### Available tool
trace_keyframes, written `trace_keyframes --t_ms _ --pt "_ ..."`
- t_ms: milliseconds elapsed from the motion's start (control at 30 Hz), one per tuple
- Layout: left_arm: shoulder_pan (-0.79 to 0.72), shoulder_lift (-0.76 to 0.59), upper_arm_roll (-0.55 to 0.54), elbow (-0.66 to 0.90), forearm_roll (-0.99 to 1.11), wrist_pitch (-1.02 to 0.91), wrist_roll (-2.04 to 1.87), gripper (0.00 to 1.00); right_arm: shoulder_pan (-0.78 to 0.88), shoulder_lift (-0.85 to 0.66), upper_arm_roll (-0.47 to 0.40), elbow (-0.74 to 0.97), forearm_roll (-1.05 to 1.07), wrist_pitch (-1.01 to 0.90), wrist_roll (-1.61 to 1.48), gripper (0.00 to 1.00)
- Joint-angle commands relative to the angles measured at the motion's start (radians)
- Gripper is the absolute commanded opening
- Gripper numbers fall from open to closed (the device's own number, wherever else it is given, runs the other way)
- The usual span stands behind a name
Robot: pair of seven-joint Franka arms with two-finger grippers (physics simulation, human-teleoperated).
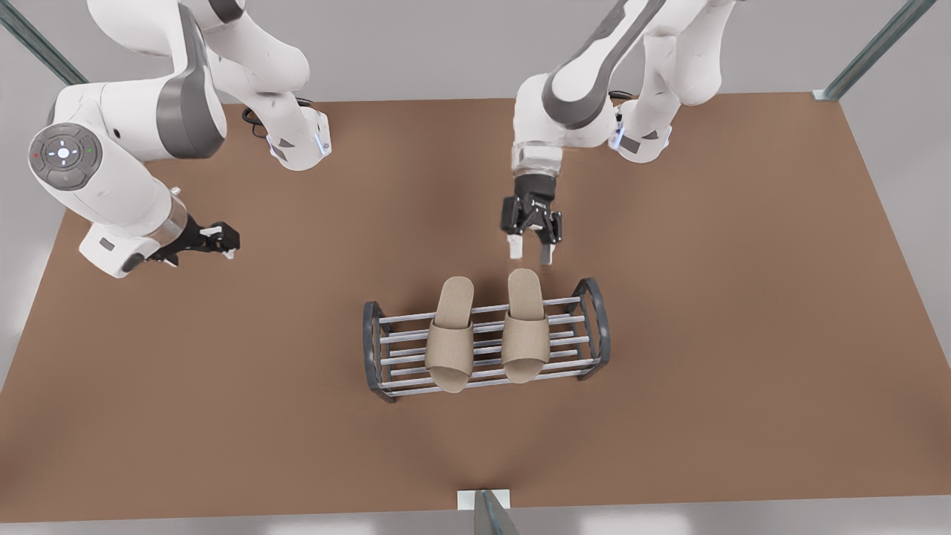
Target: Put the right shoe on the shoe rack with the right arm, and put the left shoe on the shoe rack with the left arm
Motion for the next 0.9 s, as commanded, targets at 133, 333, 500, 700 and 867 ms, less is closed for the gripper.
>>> trace_keyframes --t_ms 133,333,500,700,867 --pt "0.218 -0.008 0.408 0.389 -1.284 -0.936 2.698 1.0 -0.034 0.021 -0.003 0.002 0.048 0.088 -0.009 1.0" --pt "1.279 0.052 -0.721 0.374 -1.258 -0.908 2.7 1.0 -0.112 0.092 -0.001 0.002 0.059 0.231 -0.065 1.0" --pt "1.309 0.093 -0.721 0.374 -1.262 -0.873 2.705 1.0 -0.108 0.098 -0.001 0.002 0.053 0.231 -0.076 1.0" --pt "1.358 0.274 -0.722 0.188 -1.255 -0.65 2.913 1.0 -0.106 0.106 -0.001 0.003 0.05 0.231 -0.075 1.0" --pt "1.395 0.176 -0.722 0.383 -1.256 -0.752 2.985 1.0 -0.105 0.109 -0.001 0.003 0.047 0.229 -0.073 1.0"
